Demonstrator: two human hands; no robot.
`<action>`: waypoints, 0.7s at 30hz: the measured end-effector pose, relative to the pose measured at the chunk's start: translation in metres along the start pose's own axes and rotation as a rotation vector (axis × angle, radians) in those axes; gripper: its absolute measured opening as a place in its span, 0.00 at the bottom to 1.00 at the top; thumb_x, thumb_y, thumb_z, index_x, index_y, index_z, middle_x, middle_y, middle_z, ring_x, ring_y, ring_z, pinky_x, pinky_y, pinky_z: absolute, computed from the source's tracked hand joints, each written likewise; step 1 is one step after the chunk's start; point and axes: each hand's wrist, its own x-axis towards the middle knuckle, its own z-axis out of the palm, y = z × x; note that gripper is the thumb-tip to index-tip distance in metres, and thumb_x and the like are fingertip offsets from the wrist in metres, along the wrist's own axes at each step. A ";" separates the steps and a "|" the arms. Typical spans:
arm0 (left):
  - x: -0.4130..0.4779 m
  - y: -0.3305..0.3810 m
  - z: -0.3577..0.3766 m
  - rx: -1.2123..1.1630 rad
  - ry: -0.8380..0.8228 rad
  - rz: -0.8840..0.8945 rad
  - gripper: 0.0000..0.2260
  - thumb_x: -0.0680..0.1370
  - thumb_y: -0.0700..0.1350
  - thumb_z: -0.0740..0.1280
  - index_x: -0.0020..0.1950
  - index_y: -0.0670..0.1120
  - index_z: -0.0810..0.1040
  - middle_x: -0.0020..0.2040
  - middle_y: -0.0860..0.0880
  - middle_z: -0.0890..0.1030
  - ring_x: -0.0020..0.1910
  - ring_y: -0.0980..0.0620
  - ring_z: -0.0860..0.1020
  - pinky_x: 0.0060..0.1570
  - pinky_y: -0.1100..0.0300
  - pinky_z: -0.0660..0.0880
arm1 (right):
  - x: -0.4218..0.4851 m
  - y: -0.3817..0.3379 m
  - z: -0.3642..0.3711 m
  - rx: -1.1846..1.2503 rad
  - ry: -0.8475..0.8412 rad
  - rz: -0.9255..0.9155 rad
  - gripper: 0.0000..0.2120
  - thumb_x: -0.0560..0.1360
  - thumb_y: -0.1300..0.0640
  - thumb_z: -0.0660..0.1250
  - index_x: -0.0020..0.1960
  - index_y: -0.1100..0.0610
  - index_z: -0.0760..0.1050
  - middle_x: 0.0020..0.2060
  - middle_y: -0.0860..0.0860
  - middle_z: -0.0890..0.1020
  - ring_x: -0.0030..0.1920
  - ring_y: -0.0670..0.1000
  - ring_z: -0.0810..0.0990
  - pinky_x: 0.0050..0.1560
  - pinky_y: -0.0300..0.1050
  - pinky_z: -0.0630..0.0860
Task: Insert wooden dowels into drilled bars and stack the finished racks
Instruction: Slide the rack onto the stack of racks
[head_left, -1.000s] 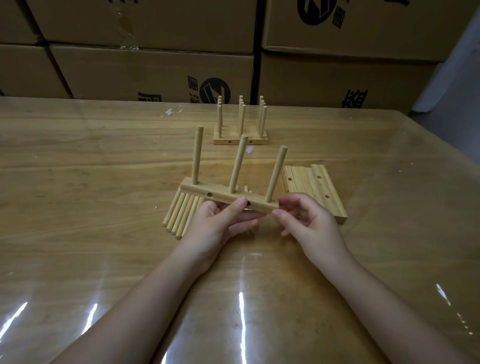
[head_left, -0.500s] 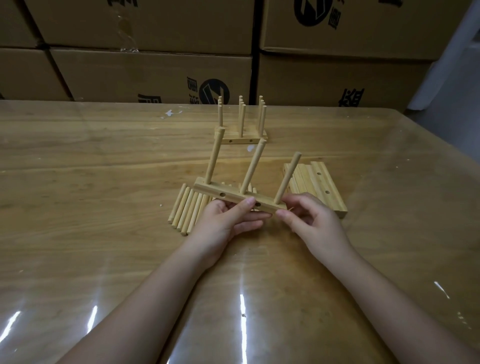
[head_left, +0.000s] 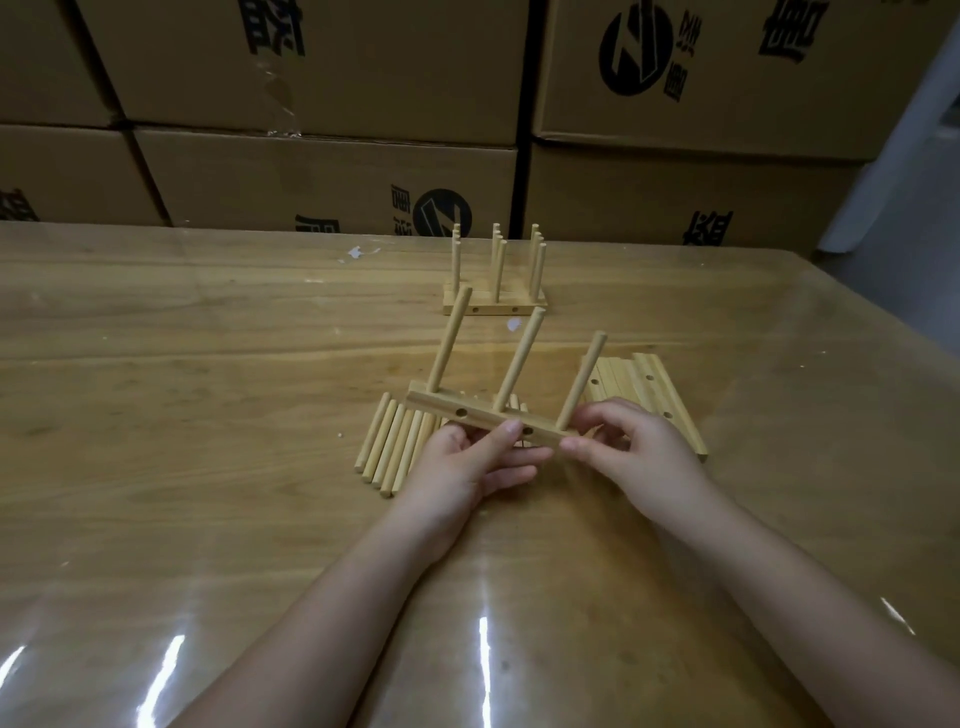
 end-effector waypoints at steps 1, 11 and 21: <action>0.000 0.000 0.000 -0.006 0.004 -0.005 0.18 0.73 0.44 0.68 0.58 0.36 0.76 0.53 0.40 0.83 0.51 0.45 0.83 0.42 0.63 0.80 | 0.003 0.002 -0.002 0.024 -0.014 0.021 0.07 0.70 0.55 0.73 0.44 0.45 0.77 0.41 0.42 0.78 0.39 0.39 0.74 0.38 0.27 0.69; 0.000 0.002 0.000 0.024 0.010 -0.019 0.12 0.79 0.37 0.62 0.62 0.39 0.70 0.51 0.42 0.84 0.47 0.47 0.84 0.42 0.60 0.81 | 0.052 0.023 -0.009 -0.070 -0.006 -0.001 0.09 0.69 0.56 0.74 0.45 0.46 0.77 0.41 0.42 0.78 0.43 0.39 0.76 0.44 0.32 0.69; -0.003 0.002 0.002 0.125 -0.038 -0.015 0.07 0.79 0.37 0.62 0.56 0.39 0.74 0.44 0.41 0.85 0.36 0.50 0.83 0.34 0.64 0.79 | 0.107 0.026 0.002 -0.372 -0.017 0.117 0.13 0.74 0.49 0.68 0.58 0.50 0.78 0.51 0.47 0.76 0.57 0.51 0.74 0.63 0.55 0.66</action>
